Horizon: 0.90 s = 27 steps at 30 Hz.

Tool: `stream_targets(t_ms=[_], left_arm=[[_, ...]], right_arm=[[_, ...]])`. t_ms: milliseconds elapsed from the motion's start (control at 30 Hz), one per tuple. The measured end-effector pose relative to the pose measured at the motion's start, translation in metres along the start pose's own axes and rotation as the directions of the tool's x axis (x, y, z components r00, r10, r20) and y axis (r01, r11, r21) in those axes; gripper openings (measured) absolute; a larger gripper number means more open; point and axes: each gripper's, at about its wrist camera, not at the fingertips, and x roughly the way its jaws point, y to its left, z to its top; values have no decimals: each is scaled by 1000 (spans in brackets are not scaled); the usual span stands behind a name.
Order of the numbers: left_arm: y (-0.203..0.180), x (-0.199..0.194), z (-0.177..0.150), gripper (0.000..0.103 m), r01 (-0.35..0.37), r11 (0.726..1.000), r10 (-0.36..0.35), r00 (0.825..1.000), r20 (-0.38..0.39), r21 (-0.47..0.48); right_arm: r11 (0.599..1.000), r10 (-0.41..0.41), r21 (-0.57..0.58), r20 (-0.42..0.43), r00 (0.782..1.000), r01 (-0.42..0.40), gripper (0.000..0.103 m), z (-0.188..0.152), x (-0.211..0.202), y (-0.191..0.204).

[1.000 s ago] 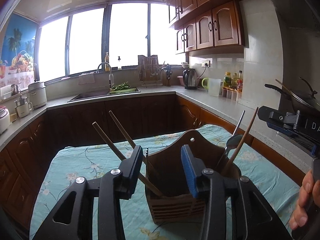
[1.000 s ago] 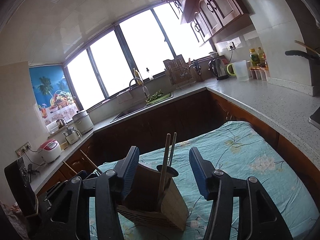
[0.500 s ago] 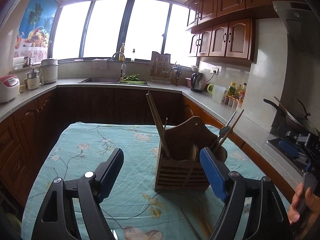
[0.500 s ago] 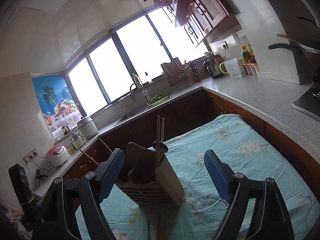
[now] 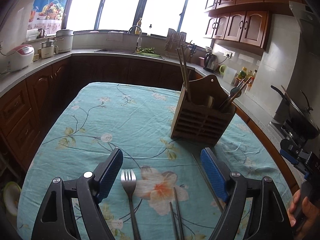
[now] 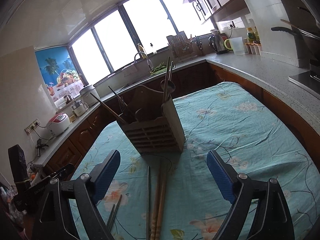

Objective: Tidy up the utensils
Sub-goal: 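Withdraw both open grippers from the caddy back toward the utensils, then grasp a thin metal chopstick with the left gripper while the right gripper grasps a wooden chopstick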

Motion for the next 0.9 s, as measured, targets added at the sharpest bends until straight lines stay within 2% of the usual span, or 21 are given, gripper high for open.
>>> stream_targets(t_ms=[100,167,367,600,900], left_arm=[[2,-5,-8,80,-5,1000,5,1000,-24,-10],[4,-8,-13,80,-10,1000,10,999,-35,-19],[8,-9,-29,81,-18,999,16,998,-65,-28],[4,-1,-42,81,-12,1000,10,993,-119,-15],[-5,19,-41,80,0,1000,2,986,-168,10]], right_arm=[[1000,5,-23,-37,999,-6,100,-17,0,4],[999,5,-35,-49,999,-7,102,-25,-1,6],[997,-17,-73,-64,998,12,102,-44,-1,11],[998,-5,-66,-99,995,-1,102,-57,3,9],[998,3,-61,-136,991,-11,101,-58,16,6]])
